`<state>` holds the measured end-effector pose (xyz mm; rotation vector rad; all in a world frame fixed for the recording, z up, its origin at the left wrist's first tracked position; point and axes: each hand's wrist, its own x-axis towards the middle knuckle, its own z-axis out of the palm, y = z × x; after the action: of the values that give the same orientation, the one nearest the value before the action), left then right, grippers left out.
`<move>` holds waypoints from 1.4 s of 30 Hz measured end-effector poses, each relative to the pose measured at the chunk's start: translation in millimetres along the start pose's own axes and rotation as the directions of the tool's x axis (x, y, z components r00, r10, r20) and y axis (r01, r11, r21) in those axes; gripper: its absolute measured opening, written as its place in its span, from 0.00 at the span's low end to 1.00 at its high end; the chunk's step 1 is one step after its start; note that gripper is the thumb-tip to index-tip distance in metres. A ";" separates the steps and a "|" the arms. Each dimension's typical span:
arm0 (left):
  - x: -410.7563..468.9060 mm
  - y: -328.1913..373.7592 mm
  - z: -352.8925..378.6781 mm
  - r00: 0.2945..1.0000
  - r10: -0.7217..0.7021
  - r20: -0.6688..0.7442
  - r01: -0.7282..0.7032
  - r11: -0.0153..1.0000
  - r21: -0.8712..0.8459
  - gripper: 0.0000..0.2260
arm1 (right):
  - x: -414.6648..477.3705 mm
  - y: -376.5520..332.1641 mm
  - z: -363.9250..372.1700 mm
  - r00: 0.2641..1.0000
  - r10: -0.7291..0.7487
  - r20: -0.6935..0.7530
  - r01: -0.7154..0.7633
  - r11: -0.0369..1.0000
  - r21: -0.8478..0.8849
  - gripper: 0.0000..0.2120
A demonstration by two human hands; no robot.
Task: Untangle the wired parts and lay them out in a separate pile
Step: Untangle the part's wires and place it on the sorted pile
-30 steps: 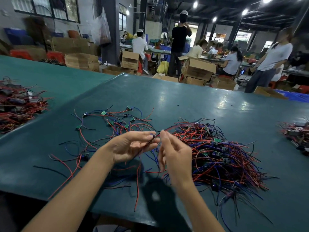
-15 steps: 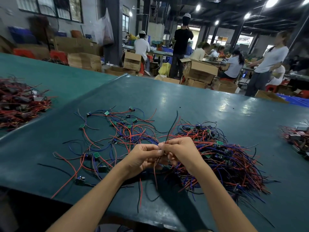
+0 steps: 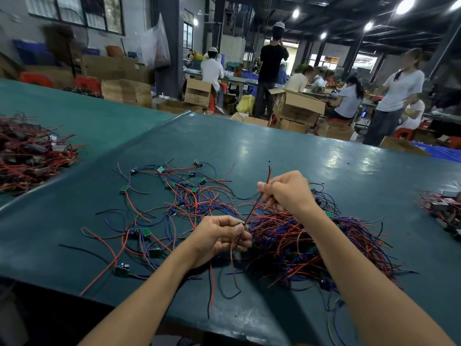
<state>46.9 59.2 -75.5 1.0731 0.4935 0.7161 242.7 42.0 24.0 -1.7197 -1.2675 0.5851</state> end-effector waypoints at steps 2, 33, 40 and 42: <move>-0.8 0.4 0.6 1.000 0.004 -0.003 -0.004 1.000 -0.002 0.03 | 5.7 1.7 3.3 1.000 0.021 -0.005 -0.021 1.000 0.016 0.13; 3.9 14.6 -22.5 0.971 0.180 -0.155 -0.236 0.811 -0.536 0.25 | -63.2 -9.0 72.4 0.975 -0.068 0.213 0.001 0.953 0.302 0.26; 3.1 13.1 -17.0 0.969 0.180 -0.166 -0.219 0.942 -0.256 0.18 | -60.5 -2.2 66.9 0.909 -0.031 0.416 -0.122 0.934 0.336 0.11; 2.8 10.5 -16.8 0.967 0.185 -0.176 -0.221 0.953 -0.209 0.16 | -64.5 -0.5 69.5 0.913 -0.007 0.407 -0.150 0.924 0.352 0.12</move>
<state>34.4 74.7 -72.9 0.8640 0.4247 1.0195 164.3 8.8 -17.9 -1.3646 -1.2657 1.1971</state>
